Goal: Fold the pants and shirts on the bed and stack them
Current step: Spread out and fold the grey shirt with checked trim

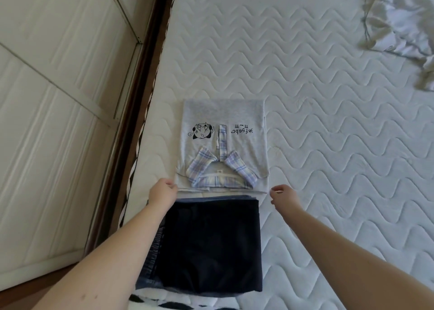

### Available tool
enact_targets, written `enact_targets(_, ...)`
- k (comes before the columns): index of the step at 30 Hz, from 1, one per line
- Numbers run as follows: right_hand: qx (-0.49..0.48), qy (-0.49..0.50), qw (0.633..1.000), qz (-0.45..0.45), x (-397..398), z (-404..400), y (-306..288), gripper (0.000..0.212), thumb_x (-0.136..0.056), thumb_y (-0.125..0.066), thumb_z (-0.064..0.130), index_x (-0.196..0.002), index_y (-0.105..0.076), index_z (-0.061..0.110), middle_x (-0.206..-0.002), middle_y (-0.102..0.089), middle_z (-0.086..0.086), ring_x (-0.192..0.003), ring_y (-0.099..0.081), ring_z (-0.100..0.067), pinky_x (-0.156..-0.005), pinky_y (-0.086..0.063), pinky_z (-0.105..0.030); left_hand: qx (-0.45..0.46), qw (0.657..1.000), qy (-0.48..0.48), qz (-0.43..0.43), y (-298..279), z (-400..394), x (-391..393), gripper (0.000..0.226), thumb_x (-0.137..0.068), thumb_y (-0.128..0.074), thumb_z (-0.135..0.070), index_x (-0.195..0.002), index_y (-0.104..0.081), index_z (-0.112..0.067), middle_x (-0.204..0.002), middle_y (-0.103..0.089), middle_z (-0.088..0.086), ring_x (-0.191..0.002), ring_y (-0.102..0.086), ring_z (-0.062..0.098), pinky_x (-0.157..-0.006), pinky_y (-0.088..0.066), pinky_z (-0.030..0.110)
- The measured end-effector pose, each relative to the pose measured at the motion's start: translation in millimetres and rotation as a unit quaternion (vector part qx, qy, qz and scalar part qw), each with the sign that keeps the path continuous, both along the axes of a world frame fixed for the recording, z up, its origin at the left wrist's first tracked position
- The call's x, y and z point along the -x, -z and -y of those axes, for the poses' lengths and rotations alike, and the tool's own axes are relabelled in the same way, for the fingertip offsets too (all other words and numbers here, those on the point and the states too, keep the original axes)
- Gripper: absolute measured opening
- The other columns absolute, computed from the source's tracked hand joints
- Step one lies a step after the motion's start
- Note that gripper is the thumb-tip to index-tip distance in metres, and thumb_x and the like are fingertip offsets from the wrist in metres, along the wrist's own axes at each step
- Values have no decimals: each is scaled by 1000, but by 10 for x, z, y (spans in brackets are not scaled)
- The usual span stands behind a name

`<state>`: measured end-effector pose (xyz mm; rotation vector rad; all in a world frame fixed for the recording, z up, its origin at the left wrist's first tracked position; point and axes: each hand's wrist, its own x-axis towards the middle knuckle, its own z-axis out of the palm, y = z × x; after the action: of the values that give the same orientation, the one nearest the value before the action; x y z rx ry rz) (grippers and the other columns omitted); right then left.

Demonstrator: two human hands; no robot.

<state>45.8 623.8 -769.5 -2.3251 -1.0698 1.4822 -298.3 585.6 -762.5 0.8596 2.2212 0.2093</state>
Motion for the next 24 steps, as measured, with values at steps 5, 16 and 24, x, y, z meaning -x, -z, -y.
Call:
enact_targets(5,-16,-37,997,-60,197,275,-845,12,-94,-56,28,-98,-64,21,-92,-71,-2,-82,-69,-18,-80,-57,-41,-17,983,182,-23,-810,347,-253,29,-99,-44,-29,-121,-58,-17,-117,-64,3,-101,-60,21,-83,-49,34)
enact_targets(16,-180,-411,864,227,61,1410,-2625,49,-102,-36,46,-146,-41,25,-147,-48,5,-134,-43,-19,-108,-32,-34,-200,815,491,-236,-2598,1402,-944,47,-95,-47,-43,-134,-56,-18,-133,-56,3,-130,-48,24,-108,-37,44)
enact_targets(24,-314,-390,804,321,-406,2329,-3112,53,-96,-52,46,-142,-51,19,-145,-52,-6,-136,-46,-27,-114,-32,-44,-230,767,523,-292,-3309,1933,-1318,61,-96,-29,-54,-145,-46,-22,-151,-42,6,-144,-31,25,-114,-31,51)
